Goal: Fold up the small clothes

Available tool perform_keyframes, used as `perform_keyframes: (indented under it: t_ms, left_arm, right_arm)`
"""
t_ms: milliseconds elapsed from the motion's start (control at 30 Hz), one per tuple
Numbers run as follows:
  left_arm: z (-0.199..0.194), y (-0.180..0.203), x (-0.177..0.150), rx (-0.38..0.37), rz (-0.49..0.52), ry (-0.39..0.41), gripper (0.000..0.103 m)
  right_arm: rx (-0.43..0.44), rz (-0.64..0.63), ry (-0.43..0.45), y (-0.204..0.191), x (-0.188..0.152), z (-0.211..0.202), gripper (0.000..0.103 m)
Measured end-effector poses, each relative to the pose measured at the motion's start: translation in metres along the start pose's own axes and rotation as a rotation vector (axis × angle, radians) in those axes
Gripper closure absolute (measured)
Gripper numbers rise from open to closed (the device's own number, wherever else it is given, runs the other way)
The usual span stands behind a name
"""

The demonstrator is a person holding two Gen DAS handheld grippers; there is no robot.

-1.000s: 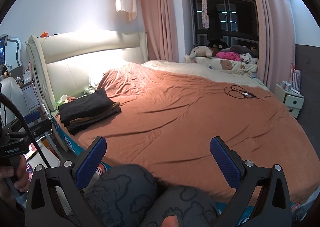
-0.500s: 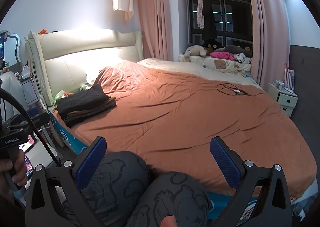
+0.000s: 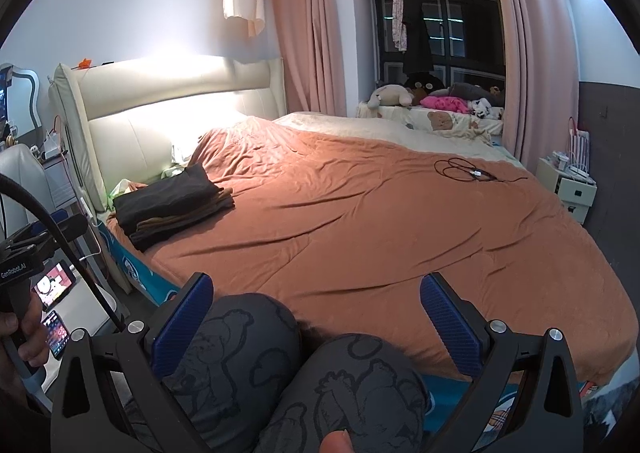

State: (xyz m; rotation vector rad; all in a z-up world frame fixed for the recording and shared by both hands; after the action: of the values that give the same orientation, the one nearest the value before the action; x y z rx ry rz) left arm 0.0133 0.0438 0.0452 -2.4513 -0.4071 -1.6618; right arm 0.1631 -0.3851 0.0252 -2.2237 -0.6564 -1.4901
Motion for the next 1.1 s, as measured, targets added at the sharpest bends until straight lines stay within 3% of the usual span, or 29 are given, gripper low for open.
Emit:
perform_keyframes:
  t_ms: [1100]
  left_arm:
    - [-0.006, 0.008, 0.003, 0.002, 0.022, 0.006, 0.0]
  right_arm:
    - [0.002, 0.016, 0.01, 0.016, 0.001, -0.012, 0.0]
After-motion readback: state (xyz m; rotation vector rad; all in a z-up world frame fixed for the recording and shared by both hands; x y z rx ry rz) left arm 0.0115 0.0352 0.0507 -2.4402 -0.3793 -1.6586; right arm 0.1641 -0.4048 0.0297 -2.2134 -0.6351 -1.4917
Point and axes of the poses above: each gripper's, at about its wrist camera, not at the fingertips, and z roughly the way its jaws point, y to its right, x to its top, the point moved 3 cm from there along z, roughly the way its jaws point, and after that the axes turned 12 degrees about x, right-handed, at the moved point
